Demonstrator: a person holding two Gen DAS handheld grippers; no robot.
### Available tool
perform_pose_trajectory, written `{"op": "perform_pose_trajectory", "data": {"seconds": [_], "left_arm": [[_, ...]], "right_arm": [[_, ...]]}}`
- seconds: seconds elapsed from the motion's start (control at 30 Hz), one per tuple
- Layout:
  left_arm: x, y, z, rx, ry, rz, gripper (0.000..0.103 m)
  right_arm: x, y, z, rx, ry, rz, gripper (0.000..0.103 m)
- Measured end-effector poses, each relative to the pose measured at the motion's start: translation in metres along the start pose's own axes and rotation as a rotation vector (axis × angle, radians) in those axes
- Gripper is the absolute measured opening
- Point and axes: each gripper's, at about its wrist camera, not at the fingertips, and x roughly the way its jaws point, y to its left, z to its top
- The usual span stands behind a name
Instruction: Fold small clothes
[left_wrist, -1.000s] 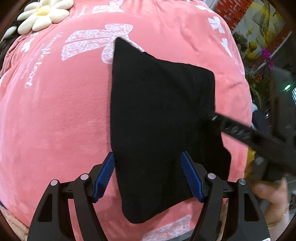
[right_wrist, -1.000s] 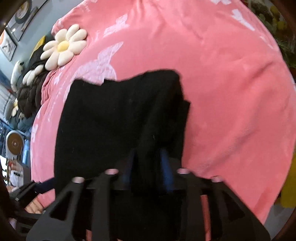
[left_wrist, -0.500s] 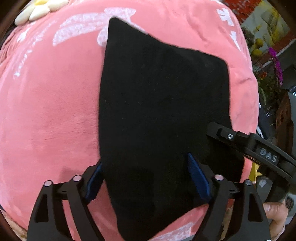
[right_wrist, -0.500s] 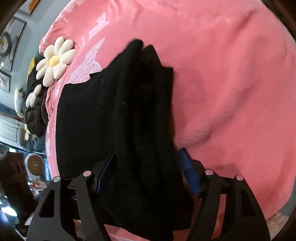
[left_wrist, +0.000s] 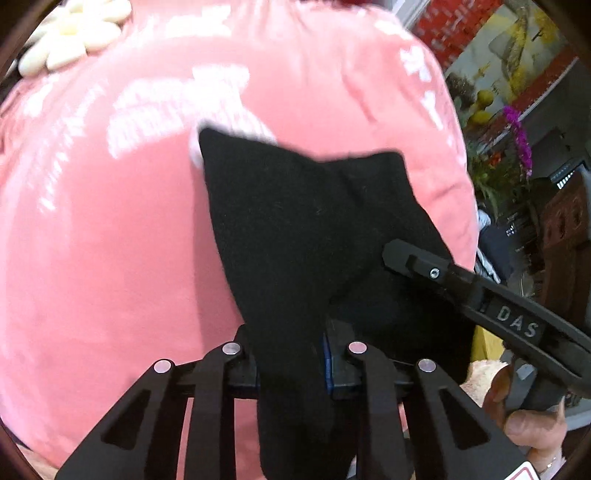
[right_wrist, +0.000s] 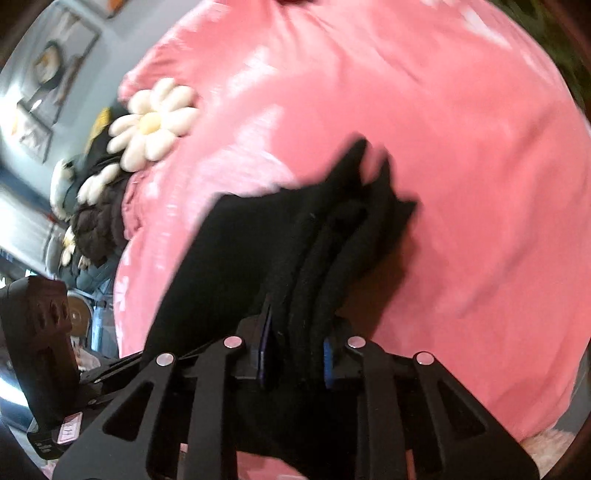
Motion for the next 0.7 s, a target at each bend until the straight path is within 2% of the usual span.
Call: {"op": "perform_pose_trajectory", "data": {"seconds": [0.2, 0.3, 0.37, 0.4, 0.47, 0.53, 0.6, 0.63, 0.67, 0.7], "left_arm": [[-0.086, 0.030, 0.009, 0.011, -0.131, 0.074, 0.018], [-0.122, 0.047, 0.005, 0.023, -0.187, 0.133, 0.018], [-0.139, 0.065, -0.004, 0.015, -0.203, 0.146, 0.020], [-0.141, 0.075, -0.009, 0.005, -0.193, 0.145, 0.021], [-0.128, 0.100, -0.021, -0.019, -0.141, 0.149, 0.034], [-0.104, 0.116, -0.035, -0.033, -0.083, 0.174, 0.038], [-0.073, 0.135, -0.056, -0.036, 0.003, 0.271, 0.039], [-0.064, 0.140, -0.065, -0.026, 0.027, 0.322, 0.039], [-0.056, 0.142, -0.074, -0.002, 0.036, 0.369, 0.039], [-0.053, 0.142, -0.079, 0.007, 0.032, 0.375, 0.039]], "right_arm": [[-0.017, 0.087, 0.015, -0.121, -0.072, 0.102, 0.020], [-0.017, 0.131, 0.005, -0.171, -0.117, 0.160, 0.020], [-0.013, 0.142, -0.008, -0.178, -0.123, 0.159, 0.020], [-0.007, 0.145, -0.016, -0.167, -0.114, 0.158, 0.020], [0.018, 0.140, -0.041, -0.140, -0.060, 0.126, 0.023], [0.058, 0.124, -0.072, -0.123, 0.039, 0.054, 0.029], [0.088, 0.111, -0.096, -0.126, 0.139, -0.051, 0.029], [0.090, 0.106, -0.108, -0.112, 0.154, -0.074, 0.029], [0.085, 0.105, -0.113, -0.106, 0.140, -0.059, 0.029], [0.080, 0.105, -0.116, -0.109, 0.123, -0.062, 0.029]]}}
